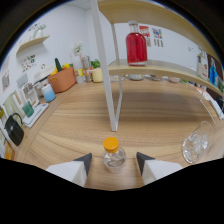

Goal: Make me a cup of Mount Fuji.

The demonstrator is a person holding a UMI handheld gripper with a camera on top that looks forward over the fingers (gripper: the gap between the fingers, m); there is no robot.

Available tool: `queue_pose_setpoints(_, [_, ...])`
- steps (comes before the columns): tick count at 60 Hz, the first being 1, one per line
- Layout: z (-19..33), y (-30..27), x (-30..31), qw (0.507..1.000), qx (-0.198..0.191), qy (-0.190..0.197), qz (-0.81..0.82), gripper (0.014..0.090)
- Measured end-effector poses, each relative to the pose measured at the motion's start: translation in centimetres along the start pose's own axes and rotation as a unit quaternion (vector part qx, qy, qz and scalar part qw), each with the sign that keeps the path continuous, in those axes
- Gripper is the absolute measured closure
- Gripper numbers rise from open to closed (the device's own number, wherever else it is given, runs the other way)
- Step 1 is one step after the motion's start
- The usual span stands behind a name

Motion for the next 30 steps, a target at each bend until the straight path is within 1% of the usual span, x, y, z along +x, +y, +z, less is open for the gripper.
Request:
queue_pose_setpoints(8, [-3.7,-2.2,-0.5,0.999,0.028,-0.029,-0.015,0.0195])
queue_pose_setpoints(13, [-7.0,-3.6,-0.3,0.997,0.048,-0.046,-0.033,0.0194])
queue_pose_setpoints(18, [-10.4,-4.8,0.9,0.996,0.069,-0.055,-0.036,0.0190])
queue_pose_setpoints(24, [-13.5,-5.4,4.2,0.995,0.083,-0.044,-0.028,0.0183])
queue_pose_setpoints(30, [-15.1,-5.4,9.2,0.995,0.095,-0.013,-0.018,0.0182])
